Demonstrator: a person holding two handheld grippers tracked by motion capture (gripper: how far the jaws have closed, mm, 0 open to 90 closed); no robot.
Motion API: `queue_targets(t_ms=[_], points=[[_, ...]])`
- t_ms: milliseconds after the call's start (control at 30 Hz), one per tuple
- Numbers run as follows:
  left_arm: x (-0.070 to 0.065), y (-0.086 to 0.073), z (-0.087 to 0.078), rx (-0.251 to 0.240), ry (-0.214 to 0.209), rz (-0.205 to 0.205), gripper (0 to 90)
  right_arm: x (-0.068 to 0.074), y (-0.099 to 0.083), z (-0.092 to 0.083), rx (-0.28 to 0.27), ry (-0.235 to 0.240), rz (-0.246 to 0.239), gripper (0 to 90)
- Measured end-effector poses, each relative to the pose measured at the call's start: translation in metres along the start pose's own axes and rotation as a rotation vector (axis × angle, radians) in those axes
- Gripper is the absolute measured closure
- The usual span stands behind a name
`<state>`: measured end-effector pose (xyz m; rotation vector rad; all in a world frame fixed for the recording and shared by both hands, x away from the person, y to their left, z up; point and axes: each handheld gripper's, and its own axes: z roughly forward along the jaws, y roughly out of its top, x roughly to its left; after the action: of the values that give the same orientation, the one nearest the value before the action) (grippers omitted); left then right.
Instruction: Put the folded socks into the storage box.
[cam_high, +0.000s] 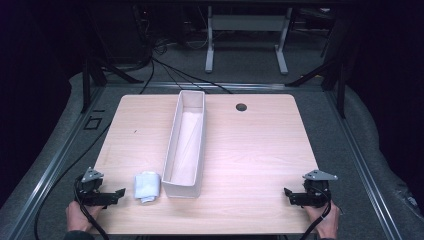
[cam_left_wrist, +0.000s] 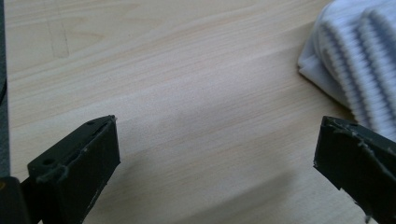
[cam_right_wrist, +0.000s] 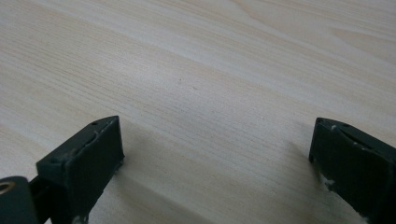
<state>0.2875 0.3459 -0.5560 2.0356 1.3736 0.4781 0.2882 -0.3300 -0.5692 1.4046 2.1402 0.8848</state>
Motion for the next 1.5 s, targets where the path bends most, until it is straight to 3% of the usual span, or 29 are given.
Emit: queue_targets(t_ms=[267, 633, 833, 1067, 1233, 1367, 1500], points=[[-0.014, 0.024, -0.023, -0.004, -0.034, 0.044, 0.1, -0.001, 0.0, 0.0, 0.004, 0.007, 0.003, 2.2], [-0.037, 0.049, -0.029, 0.037, -0.083, 0.09, 0.0, -0.001, 0.0, 0.0, 0.004, 0.004, 0.009, 1.8], [-0.052, 0.06, -0.025, 0.069, -0.115, 0.12, 0.0, -0.001, 0.0, 0.001, 0.004, 0.006, 0.012, 1.8], [-0.068, 0.066, -0.008, 0.104, -0.151, 0.137, 0.0, -0.001, 0.0, 0.001, 0.004, 0.004, 0.014, 1.9], [-0.081, 0.071, -0.008, 0.094, -0.162, 0.159, 0.0, -0.001, 0.0, 0.001, 0.001, 0.0, 0.015, 2.0], [-0.086, 0.074, -0.009, 0.096, -0.179, 0.167, 0.0, -0.001, 0.0, 0.001, 0.001, 0.0, 0.016, 2.1], [-0.086, 0.073, 0.004, 0.129, -0.178, 0.166, 1.2, -0.001, 0.0, 0.001, 0.001, -0.001, 0.017, 2.2]])
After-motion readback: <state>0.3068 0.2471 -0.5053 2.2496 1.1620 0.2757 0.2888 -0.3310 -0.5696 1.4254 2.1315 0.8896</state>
